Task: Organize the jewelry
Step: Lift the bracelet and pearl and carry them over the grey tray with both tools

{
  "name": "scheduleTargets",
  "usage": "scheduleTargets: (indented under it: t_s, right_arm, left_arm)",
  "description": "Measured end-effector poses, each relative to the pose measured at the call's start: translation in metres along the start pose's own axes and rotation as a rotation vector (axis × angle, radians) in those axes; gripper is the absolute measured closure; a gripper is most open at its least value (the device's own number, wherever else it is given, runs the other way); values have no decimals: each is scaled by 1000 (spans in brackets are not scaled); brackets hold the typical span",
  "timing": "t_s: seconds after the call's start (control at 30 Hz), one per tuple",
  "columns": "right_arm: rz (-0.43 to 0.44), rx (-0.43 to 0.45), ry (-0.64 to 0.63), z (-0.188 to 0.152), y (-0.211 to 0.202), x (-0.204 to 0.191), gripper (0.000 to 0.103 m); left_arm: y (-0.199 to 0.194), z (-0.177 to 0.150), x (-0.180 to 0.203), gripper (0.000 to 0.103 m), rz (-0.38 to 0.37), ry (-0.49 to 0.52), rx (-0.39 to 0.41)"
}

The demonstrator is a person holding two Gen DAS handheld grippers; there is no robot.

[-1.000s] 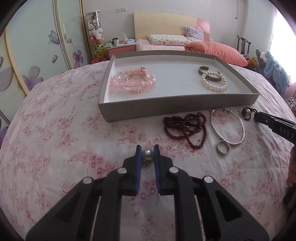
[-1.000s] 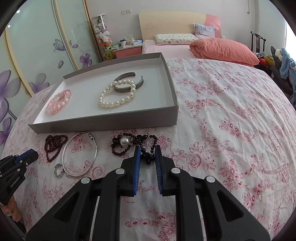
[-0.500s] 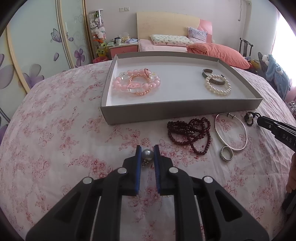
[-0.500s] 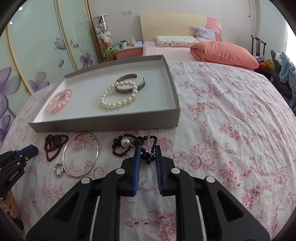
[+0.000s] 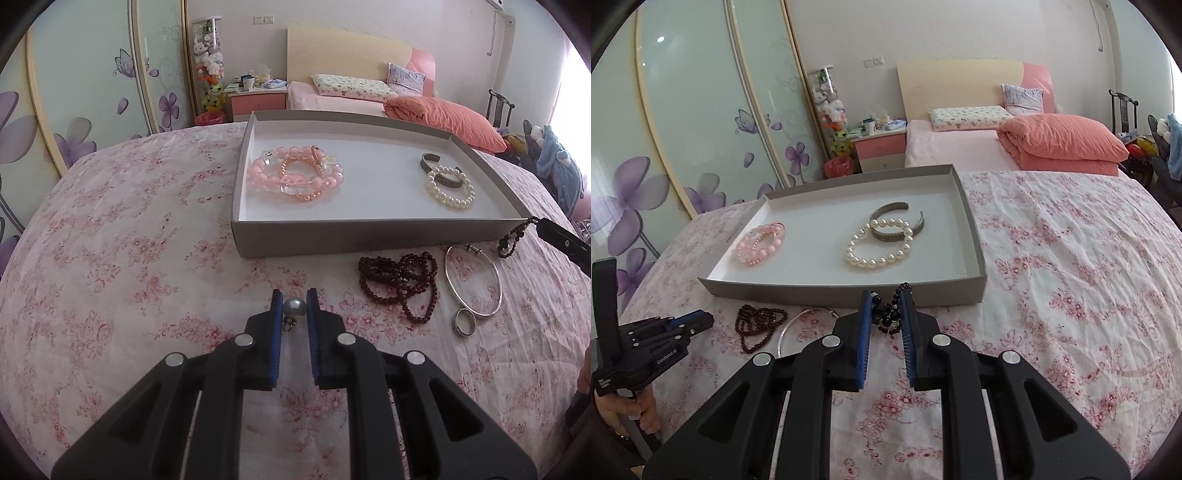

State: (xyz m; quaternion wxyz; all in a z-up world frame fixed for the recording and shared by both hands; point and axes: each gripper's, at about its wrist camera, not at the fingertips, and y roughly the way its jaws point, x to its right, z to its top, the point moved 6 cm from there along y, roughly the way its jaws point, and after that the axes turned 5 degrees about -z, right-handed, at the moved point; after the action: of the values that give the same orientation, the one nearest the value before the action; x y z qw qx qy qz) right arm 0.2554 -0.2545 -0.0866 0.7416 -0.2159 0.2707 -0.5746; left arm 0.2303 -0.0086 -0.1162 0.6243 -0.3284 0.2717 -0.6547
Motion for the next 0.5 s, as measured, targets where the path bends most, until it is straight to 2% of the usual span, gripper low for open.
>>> scheduleTargets:
  t_s: [0.5]
  right_arm:
    - [15, 72, -20, 7, -19, -11, 86]
  left_arm:
    - [-18, 9, -5, 89, 1, -20, 53]
